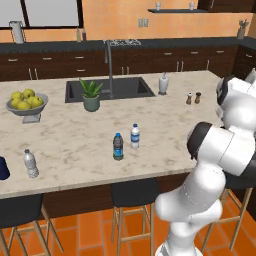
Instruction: Move the plastic bottles in the middle to the plastics group, and the glass bottles in the middle to the glass group.
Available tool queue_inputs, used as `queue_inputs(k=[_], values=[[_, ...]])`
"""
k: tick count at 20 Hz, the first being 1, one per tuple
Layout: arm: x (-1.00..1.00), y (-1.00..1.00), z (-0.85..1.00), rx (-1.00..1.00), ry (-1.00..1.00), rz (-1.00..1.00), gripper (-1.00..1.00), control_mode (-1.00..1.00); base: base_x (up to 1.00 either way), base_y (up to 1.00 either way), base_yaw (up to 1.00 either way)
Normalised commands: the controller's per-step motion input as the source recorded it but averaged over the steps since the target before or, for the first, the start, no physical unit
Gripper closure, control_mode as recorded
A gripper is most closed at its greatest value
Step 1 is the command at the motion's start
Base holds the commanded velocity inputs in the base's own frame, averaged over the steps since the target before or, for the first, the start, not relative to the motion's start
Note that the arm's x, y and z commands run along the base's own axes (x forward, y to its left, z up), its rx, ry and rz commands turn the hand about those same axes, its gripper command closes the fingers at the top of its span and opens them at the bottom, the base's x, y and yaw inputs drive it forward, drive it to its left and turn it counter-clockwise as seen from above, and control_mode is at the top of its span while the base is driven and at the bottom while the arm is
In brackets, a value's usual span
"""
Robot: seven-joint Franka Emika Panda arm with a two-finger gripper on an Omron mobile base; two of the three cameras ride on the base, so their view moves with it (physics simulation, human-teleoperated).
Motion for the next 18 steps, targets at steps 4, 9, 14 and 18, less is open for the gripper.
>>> queue_inputs(k=[4, 9, 14, 18], values=[[-0.30, 1.00, 0.00, -0.09, 0.00, -0.02, -1.00, -1.00, 0.00, 0.00, 0.00], [-0.04, 1.00, 0.00, -0.01, 0.05, -0.02, -1.00, -1.00, 0.00, 0.00, 0.00], [0.00, 1.00, 0.00, 0.00, 0.02, 0.00, -1.00, -1.00, 0.00, 0.00, 0.00], [-0.02, 1.00, 0.01, 0.00, -0.03, 0.00, -1.00, -1.00, 0.00, 0.00, 0.00]])
